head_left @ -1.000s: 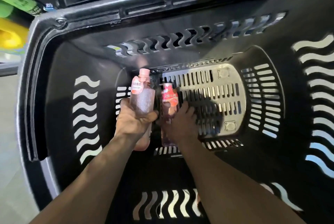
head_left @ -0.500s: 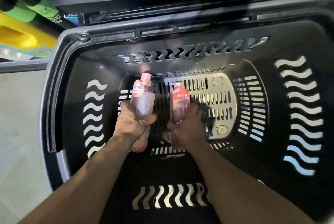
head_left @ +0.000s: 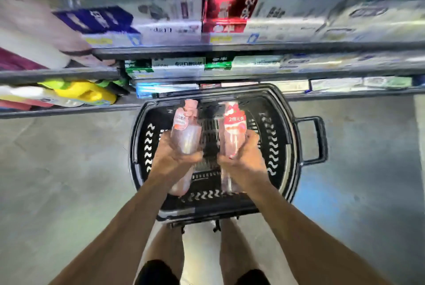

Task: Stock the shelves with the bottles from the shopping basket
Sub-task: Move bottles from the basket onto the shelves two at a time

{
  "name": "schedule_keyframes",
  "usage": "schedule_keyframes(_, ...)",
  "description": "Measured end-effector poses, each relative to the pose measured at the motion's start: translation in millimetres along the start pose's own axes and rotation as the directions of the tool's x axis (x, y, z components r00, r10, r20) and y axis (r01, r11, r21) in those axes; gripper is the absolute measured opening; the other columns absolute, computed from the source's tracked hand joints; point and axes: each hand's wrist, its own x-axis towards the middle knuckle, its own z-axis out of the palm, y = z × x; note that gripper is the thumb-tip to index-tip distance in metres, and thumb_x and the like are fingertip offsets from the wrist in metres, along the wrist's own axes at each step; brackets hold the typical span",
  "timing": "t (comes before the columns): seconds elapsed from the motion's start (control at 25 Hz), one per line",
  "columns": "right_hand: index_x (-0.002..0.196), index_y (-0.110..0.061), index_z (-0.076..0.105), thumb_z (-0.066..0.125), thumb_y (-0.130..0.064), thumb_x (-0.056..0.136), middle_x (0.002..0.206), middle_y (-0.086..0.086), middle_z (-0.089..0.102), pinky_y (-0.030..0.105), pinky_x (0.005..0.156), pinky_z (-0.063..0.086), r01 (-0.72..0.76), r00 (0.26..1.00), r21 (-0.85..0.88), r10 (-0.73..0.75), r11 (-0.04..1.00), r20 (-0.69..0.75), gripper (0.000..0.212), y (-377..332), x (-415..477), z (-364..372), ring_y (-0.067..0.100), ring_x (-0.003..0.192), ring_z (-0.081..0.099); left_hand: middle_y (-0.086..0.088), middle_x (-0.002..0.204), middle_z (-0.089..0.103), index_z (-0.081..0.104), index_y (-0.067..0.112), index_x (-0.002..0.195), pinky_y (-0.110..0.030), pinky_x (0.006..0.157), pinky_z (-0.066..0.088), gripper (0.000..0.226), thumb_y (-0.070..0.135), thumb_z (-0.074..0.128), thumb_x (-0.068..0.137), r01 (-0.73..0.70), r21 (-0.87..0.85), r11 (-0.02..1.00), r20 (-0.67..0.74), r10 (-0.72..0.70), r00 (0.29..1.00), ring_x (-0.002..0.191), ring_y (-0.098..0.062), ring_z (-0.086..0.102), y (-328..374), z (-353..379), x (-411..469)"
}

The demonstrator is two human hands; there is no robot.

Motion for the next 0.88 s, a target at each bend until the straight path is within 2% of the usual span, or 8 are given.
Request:
schedule_keyframes(0.08, 0.122, -0.036, 0.03, 0.083, -0.026, 0.069, 0.107, -0.01, 0.067, 0.03, 0.08, 0.055, 0.049, 0.997, -0.022, -0.05, 0.999, -0.053, 0.076, -43, -45, -25, 0.003, 0.087, 0.069, 0.008, 0.084, 0.068, 0.056, 0.019, 0.101, -0.007, 0.064, 0.048, 0.053, -0.027, 0.066, 0.076, -0.073, -0.024, 0.997, 0.005, 0.073, 0.997, 0.071, 0.004, 0.066, 32, -18, -38)
schedule_keyframes(0.16, 0.123, -0.037, 0.028, 0.081, -0.036, 0.066, 0.11, -0.009, 0.066, 0.037, 0.086, 0.055, 0.089, 0.991, -0.039, -0.092, 0.995, -0.093, 0.078, -82, -88, -46, 0.016, 0.093, 0.069, -0.007, 0.104, 0.064, 0.045, 0.001, 0.122, -0.01, 0.07, 0.051, 0.064, -0.028, 0.07, 0.071, -0.123, -0.111, 0.986, -0.014, 0.122, 0.992, 0.081, -0.001, 0.068, 57, -36, -72)
schedule_keyframes(0.24, 0.128, -0.034, 0.028, 0.079, -0.042, 0.061, 0.114, -0.006, 0.066, 0.042, 0.088, 0.056, 0.161, 0.976, -0.032, -0.164, 0.986, -0.143, 0.084, -122, -134, -68, 0.021, 0.096, 0.069, -0.008, 0.106, 0.064, 0.041, -0.002, 0.129, -0.011, 0.069, 0.052, 0.076, -0.022, 0.078, 0.065, -0.177, -0.127, 0.976, -0.057, 0.171, 0.984, 0.078, 0.003, 0.067, 103, -58, -117)
schedule_keyframes(0.36, 0.128, -0.036, 0.028, 0.08, -0.045, 0.059, 0.115, -0.006, 0.067, 0.048, 0.089, 0.056, 0.283, 0.946, -0.006, -0.28, 0.959, -0.162, 0.087, -170, -194, -90, 0.022, 0.099, 0.07, -0.005, 0.1, 0.062, 0.046, 0.01, 0.116, -0.012, 0.067, 0.051, 0.068, -0.006, 0.087, 0.064, -0.267, -0.113, 0.957, -0.107, 0.255, 0.961, 0.077, -0.005, 0.063, 167, -84, -177)
schedule_keyframes(0.44, 0.124, -0.04, 0.029, 0.08, -0.045, 0.06, 0.112, -0.01, 0.066, 0.048, 0.088, 0.055, 0.384, 0.909, -0.001, -0.378, 0.923, -0.176, 0.081, -203, -233, -104, 0.02, 0.098, 0.069, -0.002, 0.096, 0.063, 0.049, 0.012, 0.11, -0.012, 0.067, 0.049, 0.06, 0.003, 0.089, 0.066, -0.341, -0.07, 0.937, -0.169, 0.326, 0.93, 0.078, -0.009, 0.06, 201, -102, -213)
schedule_keyframes(0.56, 0.125, -0.039, 0.033, 0.082, -0.043, 0.064, 0.108, -0.013, 0.068, 0.045, 0.087, 0.055, 0.515, 0.84, -0.027, -0.511, 0.856, -0.184, 0.079, -253, -280, -125, 0.016, 0.096, 0.069, 0.005, 0.096, 0.065, 0.05, 0.017, 0.114, -0.012, 0.07, 0.049, 0.06, 0.015, 0.09, 0.069, -0.442, 0.017, 0.897, -0.253, 0.431, 0.866, 0.074, 0.003, 0.062, 247, -124, -272)
schedule_keyframes(0.68, 0.129, -0.038, 0.034, 0.085, -0.042, 0.067, 0.114, -0.013, 0.068, 0.043, 0.09, 0.055, 0.615, 0.775, -0.03, -0.61, 0.788, -0.165, 0.081, -299, -322, -141, 0.014, 0.101, 0.068, 0.003, 0.101, 0.067, 0.049, 0.026, 0.115, -0.038, 0.083, 0.057, 0.077, 0.049, 0.086, 0.051, -0.501, 0.073, 0.862, -0.35, 0.492, 0.797, 0.088, -0.016, 0.068, 278, -146, -325)
schedule_keyframes(0.88, 0.138, -0.028, 0.037, 0.088, -0.039, 0.069, 0.124, -0.008, 0.064, 0.032, 0.085, 0.049, 0.762, 0.633, -0.059, -0.76, 0.645, -0.145, 0.087, -361, -375, -143, 0.015, 0.108, 0.064, 0.008, 0.111, 0.065, 0.048, 0.026, 0.126, -0.03, 0.083, 0.05, 0.081, 0.044, 0.089, 0.058, -0.622, 0.121, 0.774, -0.488, 0.592, 0.642, 0.098, -0.011, 0.065, 313, -190, -390)
